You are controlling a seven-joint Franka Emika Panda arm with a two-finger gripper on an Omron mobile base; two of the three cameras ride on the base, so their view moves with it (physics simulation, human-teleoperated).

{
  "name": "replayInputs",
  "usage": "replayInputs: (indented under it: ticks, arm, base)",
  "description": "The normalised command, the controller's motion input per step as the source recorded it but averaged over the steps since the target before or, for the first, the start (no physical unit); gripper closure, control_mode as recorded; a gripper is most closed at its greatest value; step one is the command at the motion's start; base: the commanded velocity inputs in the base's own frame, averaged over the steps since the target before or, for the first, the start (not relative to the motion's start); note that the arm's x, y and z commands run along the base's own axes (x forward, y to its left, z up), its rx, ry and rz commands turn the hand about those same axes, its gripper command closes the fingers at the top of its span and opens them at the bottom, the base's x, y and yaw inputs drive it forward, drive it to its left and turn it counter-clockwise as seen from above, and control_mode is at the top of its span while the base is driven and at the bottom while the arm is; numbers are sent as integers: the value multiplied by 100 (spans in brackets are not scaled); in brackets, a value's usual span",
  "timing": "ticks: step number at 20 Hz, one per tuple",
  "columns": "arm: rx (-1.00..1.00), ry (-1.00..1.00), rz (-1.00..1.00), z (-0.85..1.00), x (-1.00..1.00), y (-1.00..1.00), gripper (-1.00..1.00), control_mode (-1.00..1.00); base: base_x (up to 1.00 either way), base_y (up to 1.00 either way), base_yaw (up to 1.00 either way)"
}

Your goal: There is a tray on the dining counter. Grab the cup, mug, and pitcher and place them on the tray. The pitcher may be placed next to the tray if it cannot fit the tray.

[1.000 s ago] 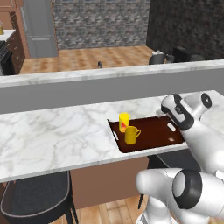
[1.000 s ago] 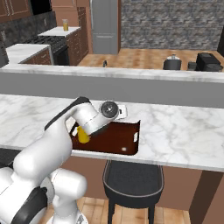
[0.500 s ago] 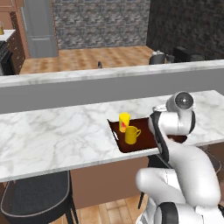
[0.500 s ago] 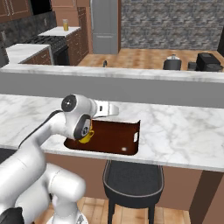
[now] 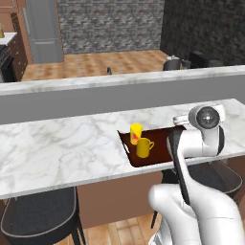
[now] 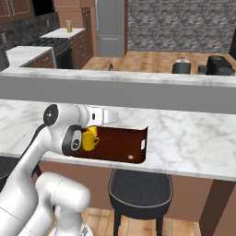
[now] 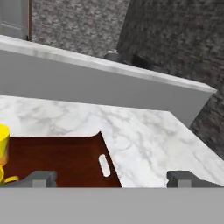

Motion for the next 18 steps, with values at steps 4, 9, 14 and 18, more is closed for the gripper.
replayInputs:
  ticks: [4,9,14,18]
  arm:
    - [3,0,11,55,-68,0,-100,-100]
    - [7,4,10,74,-60,0,-100,-100]
    - [18,25,4,63,-70,4,-100,-100]
    - [17,20,-1,44,-62,12,-100,-100]
  base:
    - [0,0,0]
    - [0,0,0]
    - [0,0,0]
    - [0,0,0]
